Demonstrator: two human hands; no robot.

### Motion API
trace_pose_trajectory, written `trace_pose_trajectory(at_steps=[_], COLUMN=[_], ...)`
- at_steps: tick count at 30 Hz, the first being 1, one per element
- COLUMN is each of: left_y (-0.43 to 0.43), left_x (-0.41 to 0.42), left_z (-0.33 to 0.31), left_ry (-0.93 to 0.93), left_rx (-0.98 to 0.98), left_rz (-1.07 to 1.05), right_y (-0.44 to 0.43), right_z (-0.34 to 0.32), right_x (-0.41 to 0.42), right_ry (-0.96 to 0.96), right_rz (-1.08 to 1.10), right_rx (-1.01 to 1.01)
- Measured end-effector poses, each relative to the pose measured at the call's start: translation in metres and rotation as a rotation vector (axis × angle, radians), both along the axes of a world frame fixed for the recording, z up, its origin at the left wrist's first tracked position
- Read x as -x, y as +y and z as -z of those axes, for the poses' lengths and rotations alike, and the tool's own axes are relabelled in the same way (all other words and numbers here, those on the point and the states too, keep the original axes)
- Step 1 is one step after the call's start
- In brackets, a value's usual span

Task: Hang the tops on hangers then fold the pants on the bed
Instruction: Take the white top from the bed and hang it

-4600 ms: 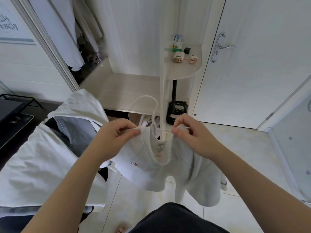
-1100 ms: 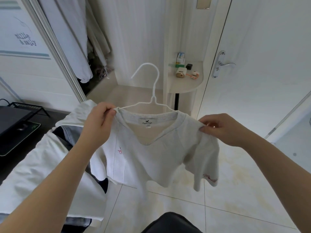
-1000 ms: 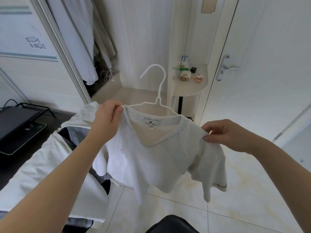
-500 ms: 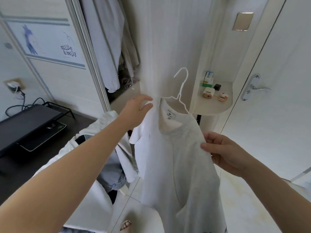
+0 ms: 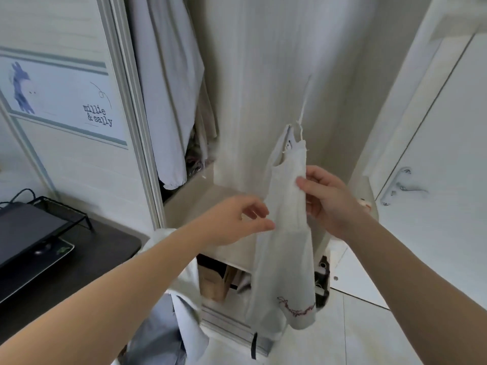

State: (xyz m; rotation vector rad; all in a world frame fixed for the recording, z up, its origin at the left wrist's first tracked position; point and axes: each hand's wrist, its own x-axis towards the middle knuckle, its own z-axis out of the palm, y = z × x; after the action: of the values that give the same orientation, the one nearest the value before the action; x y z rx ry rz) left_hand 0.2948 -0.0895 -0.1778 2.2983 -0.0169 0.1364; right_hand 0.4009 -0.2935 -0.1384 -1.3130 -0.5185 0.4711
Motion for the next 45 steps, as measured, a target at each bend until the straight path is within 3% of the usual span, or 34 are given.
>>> trace_pose_trajectory(at_steps=[7,16,22,33,45], left_y=[0.05,0.103,0.16,0.254,0.279], left_x=[-0.053,-0.125,-0.176,-0.241,-0.265], left_z=[-0.059,-0.149,-0.223,-0.343,-0.375], left_ry=[-0.22,-0.486,-0.672,-0.763,-0.639], left_rx=[-0.014,-0.135,-0.229,-0.46,-0.641], left_rz=[-0.011,-0.227,-0.253,-0.466,-0.628], right_y=[0.094,0.185,0.23,0.313,0.349], right_z=[-0.089,-0.223,-0.315,-0.432,-0.452], right_x=[-0.049,-0.104,-0.148,-0.227,-0.284], right_ry=[-0.14,-0.345,-0.462,-0.57,-0.451], right_rz=[0.098,0.161,0.177,0.134,0.124], right_rx=[-0.059,-0.102,-0.096,-0.128,-0.123])
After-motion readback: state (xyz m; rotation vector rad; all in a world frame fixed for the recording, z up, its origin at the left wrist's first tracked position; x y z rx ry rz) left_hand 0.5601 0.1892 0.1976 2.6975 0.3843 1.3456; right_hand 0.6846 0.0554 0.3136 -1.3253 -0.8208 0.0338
